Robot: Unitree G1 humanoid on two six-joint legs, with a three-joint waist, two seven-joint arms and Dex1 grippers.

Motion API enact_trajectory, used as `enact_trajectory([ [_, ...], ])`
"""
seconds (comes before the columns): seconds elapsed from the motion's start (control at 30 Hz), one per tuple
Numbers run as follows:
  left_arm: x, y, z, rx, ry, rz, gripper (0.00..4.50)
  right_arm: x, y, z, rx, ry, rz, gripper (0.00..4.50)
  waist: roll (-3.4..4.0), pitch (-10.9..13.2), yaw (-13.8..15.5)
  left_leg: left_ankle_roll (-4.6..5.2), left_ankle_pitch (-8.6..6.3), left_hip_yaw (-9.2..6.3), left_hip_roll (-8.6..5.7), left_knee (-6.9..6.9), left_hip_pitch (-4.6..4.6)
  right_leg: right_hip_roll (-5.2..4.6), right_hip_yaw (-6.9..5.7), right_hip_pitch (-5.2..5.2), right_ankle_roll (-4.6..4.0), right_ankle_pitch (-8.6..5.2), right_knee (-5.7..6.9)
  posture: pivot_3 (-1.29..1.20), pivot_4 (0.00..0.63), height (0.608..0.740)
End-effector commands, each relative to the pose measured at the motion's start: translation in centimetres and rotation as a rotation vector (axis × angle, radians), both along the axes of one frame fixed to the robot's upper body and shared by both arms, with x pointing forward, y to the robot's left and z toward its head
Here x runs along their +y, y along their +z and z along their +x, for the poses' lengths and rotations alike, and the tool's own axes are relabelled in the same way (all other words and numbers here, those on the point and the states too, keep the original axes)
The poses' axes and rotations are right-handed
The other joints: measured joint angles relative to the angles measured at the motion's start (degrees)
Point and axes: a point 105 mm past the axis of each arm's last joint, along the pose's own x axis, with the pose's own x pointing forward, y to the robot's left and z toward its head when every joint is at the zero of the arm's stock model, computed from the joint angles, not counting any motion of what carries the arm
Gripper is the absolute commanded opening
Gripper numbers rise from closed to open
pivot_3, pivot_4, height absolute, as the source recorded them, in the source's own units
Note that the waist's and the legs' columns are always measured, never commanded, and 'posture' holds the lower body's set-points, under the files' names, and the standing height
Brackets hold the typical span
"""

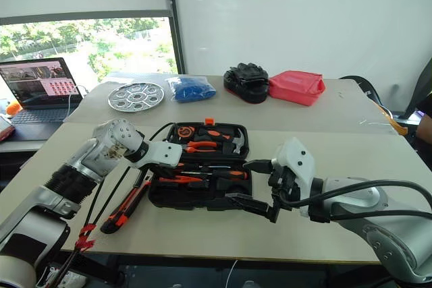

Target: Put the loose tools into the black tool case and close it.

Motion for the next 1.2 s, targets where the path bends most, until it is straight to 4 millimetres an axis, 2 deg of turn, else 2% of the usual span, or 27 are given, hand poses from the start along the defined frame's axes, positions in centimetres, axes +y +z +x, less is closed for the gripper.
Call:
enact_trajectory([
  [0.03,0.7,-1.8,-0.1,0.066,0.059,0.029,0.04,0.2,1.0,-0.1,-0.047,0.012,0.016,4.50,0.05,0.0,0.2,0.00,0.00,0.02,-0.01,0.01,0.00,-0.01,0.00,0.01,0.01,0.00,0.00,0.00,0.150,0.740],
  [0.17,0.7,0.0,-0.1,0.099,0.107,-0.052,0.04,0.1,1.1,-0.2,-0.049,0.010,0.017,4.50,0.06,-0.1,0.3,0.00,0.00,0.06,-0.01,0.01,-0.01,0.00,0.00,0.00,0.01,0.00,0.00,0.00,0.150,0.740],
  [0.23,0.8,2.3,-0.2,0.114,0.154,-0.149,0.04,0.1,1.2,-0.2,-0.054,0.011,0.016,4.50,0.05,-0.1,0.1,0.00,0.00,0.05,0.00,0.01,-0.05,0.01,0.00,-0.05,0.01,0.00,0.00,0.00,0.150,0.740],
  [0.33,1.9,5.0,-0.9,0.128,0.226,-0.261,0.04,0.0,1.5,0.0,-0.062,0.017,0.017,4.50,-0.01,0.0,-0.2,0.00,0.00,0.02,0.03,0.00,-0.27,0.05,-0.01,-0.27,0.00,0.00,0.00,0.00,0.150,0.740],
  [0.43,4.0,6.3,-1.5,0.147,0.353,-0.328,0.73,-0.1,1.7,0.2,-0.070,0.029,0.011,4.50,-0.02,0.0,-0.4,0.02,-0.01,-0.12,0.05,0.00,-0.40,0.04,-0.03,-0.35,0.00,0.00,-0.02,0.00,0.150,0.740],
  [0.5,6.0,6.8,-2.3,0.126,0.460,-0.367,1.52,-0.2,1.8,0.5,-0.074,0.045,-0.004,4.50,-0.01,0.0,-0.5,0.04,-0.02,-0.16,0.03,0.00,-0.41,0.02,-0.04,-0.34,0.01,-0.01,-0.06,0.00,0.150,0.740],
  [0.53,6.8,6.9,-2.6,0.115,0.504,-0.380,1.73,-0.2,1.8,0.6,-0.076,0.052,-0.009,4.50,-0.01,0.0,-0.6,0.05,-0.03,-0.17,0.04,0.00,-0.40,0.01,-0.04,-0.33,0.01,-0.01,-0.07,0.00,0.150,0.740],
  [0.6,9.0,6.7,-4.0,0.113,0.626,-0.404,2.48,-0.1,2.0,0.8,-0.081,0.073,-0.014,4.50,0.00,0.0,-0.9,0.06,-0.04,-0.18,0.05,-0.01,-0.37,0.00,-0.03,-0.33,0.02,-0.01,-0.07,0.00,0.150,0.740],
  [0.67,10.3,6.5,-5.2,0.112,0.700,-0.412,3.22,-0.1,2.2,1.0,-0.087,0.092,-0.017,4.50,-0.05,0.0,-1.0,0.06,-0.04,-0.18,0.08,-0.02,-0.35,0.00,-0.02,-0.34,0.01,-0.01,-0.06,0.00,0.150,0.740],
  [0.77,13.3,5.3,-7.7,0.108,0.847,-0.392,4.39,0.1,2.4,1.2,-0.095,0.135,-0.030,4.50,-0.08,0.1,-1.0,0.06,-0.04,-0.18,0.14,-0.03,-0.34,-0.03,-0.05,-0.34,0.01,-0.02,-0.06,0.00,0.150,0.740],
  [0.87,16.3,4.3,-10.3,0.092,0.982,-0.353,4.46,0.2,2.3,1.4,-0.101,0.176,-0.051,4.50,-0.13,0.1,-0.9,0.06,-0.04,-0.18,0.17,-0.06,-0.27,-0.07,-0.04,-0.33,0.00,-0.02,-0.07,0.00,0.150,0.740],
  [0.97,17.5,4.2,-12.0,0.078,1.037,-0.348,4.46,0.3,2.4,1.7,-0.102,0.196,-0.053,4.50,-0.16,0.1,-0.4,0.05,-0.04,-0.17,0.18,-0.08,-0.22,-0.13,-0.06,-0.29,-0.02,-0.03,-0.07,0.00,0.150,0.740],
  [1.1,17.7,4.4,-13.3,0.069,1.061,-0.347,4.46,0.5,2.3,1.7,-0.107,0.222,-0.062,4.50,-0.22,0.1,0.6,0.03,-0.04,-0.14,0.18,-0.07,-0.17,-0.19,-0.10,-0.22,-0.02,-0.03,-0.13,0.00,0.150,0.740],
  [1.2,16.1,4.4,-12.9,0.098,1.039,-0.374,4.46,0.6,2.2,1.7,-0.104,0.221,-0.060,4.50,-0.22,0.1,0.9,0.03,-0.04,-0.13,0.17,-0.07,-0.16,-0.21,-0.10,-0.21,-0.02,-0.03,-0.12,0.00,0.150,0.740],
])
